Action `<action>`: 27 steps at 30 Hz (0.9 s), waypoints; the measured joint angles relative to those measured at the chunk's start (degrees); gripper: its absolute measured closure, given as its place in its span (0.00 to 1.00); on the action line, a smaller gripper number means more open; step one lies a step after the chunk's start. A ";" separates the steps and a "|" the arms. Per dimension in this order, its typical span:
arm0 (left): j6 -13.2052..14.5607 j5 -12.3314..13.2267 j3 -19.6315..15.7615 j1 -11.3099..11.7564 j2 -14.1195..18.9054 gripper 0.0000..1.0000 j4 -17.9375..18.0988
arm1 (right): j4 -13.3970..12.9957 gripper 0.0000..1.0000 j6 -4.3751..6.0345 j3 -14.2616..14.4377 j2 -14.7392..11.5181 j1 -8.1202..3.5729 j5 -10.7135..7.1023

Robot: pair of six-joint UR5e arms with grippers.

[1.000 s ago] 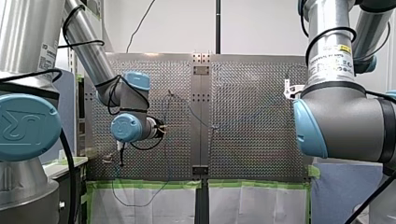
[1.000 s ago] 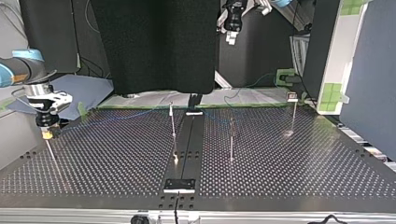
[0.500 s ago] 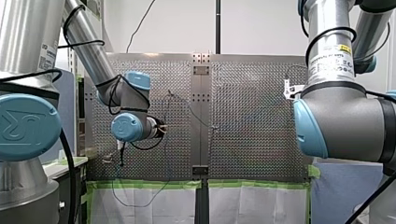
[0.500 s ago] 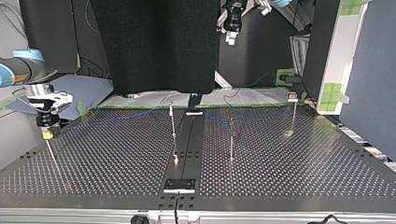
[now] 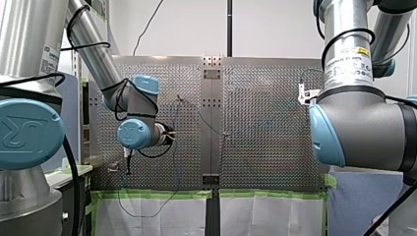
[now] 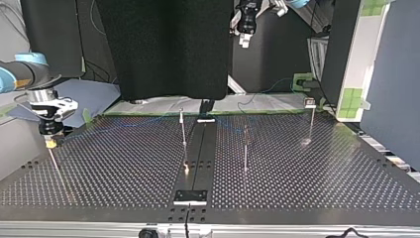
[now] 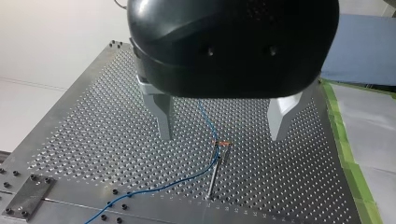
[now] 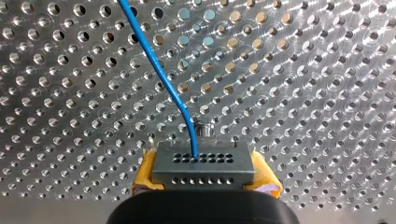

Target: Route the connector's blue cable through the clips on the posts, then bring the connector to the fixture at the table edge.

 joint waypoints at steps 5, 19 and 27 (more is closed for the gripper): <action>0.00 0.00 0.01 0.00 0.00 0.00 -0.04 | -0.01 0.09 0.19 -0.04 0.00 0.03 0.48; 0.00 0.00 0.01 0.00 0.00 0.00 -0.26 | 0.34 0.07 -0.11 -0.02 0.01 0.07 0.89; 0.00 0.00 0.01 0.00 0.00 0.00 -0.26 | 0.31 0.00 -0.25 -0.02 0.02 0.13 1.14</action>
